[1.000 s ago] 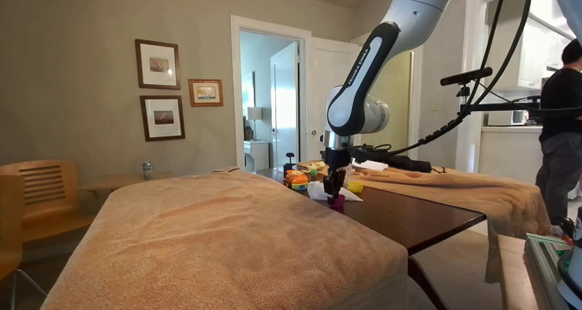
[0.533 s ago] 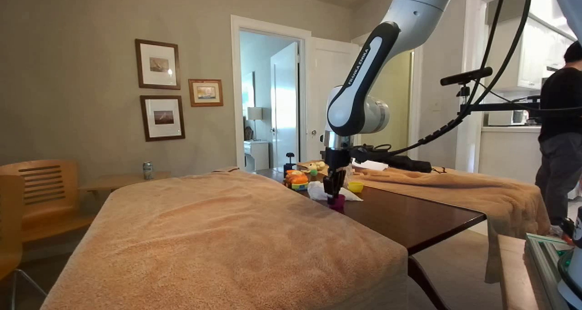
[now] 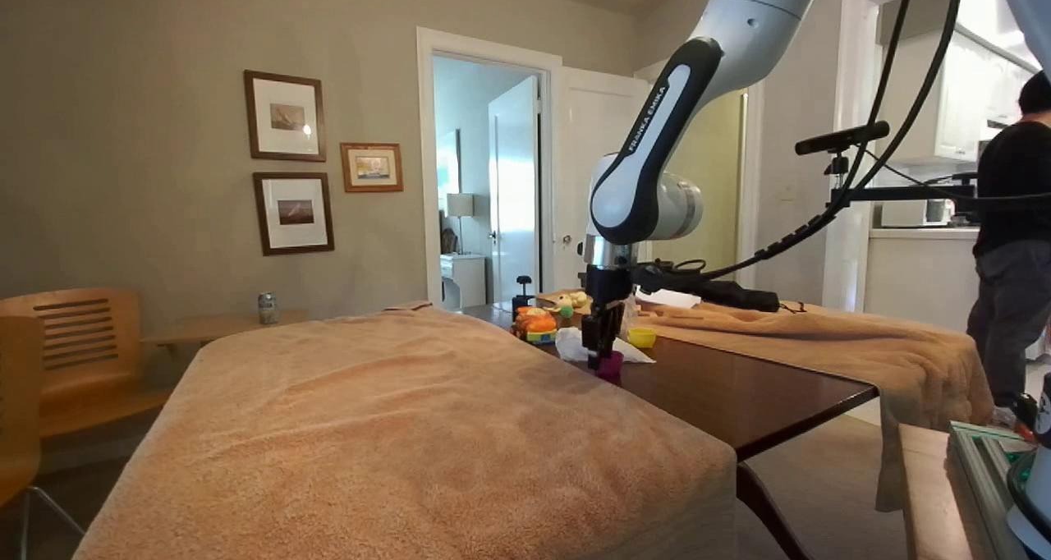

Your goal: Move the purple bowl forwards.

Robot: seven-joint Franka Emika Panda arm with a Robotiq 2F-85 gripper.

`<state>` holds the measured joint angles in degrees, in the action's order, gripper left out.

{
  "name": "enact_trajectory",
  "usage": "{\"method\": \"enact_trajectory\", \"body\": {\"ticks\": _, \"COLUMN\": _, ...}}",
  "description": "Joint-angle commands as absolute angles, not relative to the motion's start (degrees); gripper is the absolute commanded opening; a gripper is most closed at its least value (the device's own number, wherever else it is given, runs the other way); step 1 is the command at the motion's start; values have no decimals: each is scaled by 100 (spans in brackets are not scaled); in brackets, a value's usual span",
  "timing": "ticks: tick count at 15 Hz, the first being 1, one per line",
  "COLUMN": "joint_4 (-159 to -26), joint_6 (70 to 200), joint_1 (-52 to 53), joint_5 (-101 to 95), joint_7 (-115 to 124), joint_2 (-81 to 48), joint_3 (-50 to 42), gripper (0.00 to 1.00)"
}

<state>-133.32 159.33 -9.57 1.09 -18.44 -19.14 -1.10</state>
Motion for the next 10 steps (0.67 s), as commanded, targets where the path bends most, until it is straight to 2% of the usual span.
{"method": "enact_trajectory", "body": {"ticks": 1, "joint_4": -13530, "joint_6": 15976, "joint_1": -1044, "joint_5": 228, "joint_7": -1925, "joint_2": -1532, "joint_3": 63, "gripper": 84}}
{"method": "enact_trajectory", "body": {"ticks": 3, "joint_4": -13606, "joint_6": 15947, "joint_1": -1075, "joint_5": 317, "joint_7": -1919, "joint_2": -1335, "joint_3": 94, "gripper": 98}}
{"method": "enact_trajectory", "body": {"ticks": 10, "joint_4": -13519, "joint_6": 15672, "joint_1": -1307, "joint_5": 853, "joint_7": -1381, "joint_2": -979, "joint_3": -332, "gripper": 100}}
